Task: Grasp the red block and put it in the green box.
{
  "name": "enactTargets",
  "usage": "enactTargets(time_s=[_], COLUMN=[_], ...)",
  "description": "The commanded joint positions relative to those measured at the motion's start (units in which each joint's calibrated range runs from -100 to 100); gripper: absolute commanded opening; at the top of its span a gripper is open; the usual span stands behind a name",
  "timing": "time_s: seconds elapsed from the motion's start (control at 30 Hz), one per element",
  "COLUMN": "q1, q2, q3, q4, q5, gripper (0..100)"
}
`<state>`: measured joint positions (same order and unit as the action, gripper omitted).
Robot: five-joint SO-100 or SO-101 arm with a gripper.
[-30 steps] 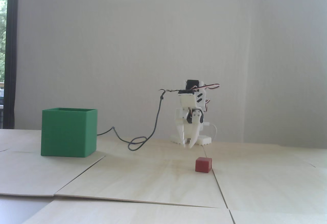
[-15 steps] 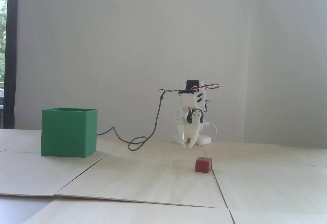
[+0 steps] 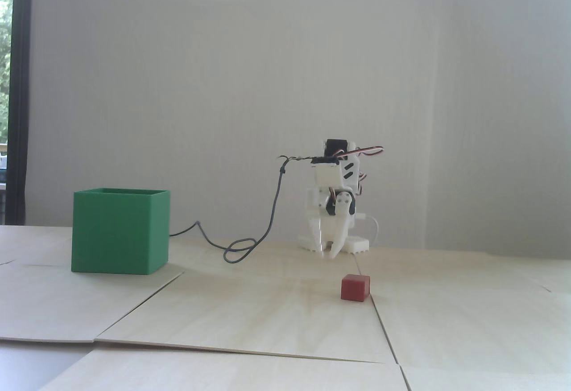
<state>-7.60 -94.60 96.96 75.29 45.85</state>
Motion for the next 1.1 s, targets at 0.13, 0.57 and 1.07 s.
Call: enactTargets(time_s=[0.13, 0.57, 1.07], q1=[0.25, 0.25, -0.56], q2=[-0.90, -0.90, 0.05], q3=[0.83, 0.83, 0.83], q4=[1.69, 1.69, 1.69], q5=[-0.25, -0.25, 0.01], gripper=[2, 2, 2])
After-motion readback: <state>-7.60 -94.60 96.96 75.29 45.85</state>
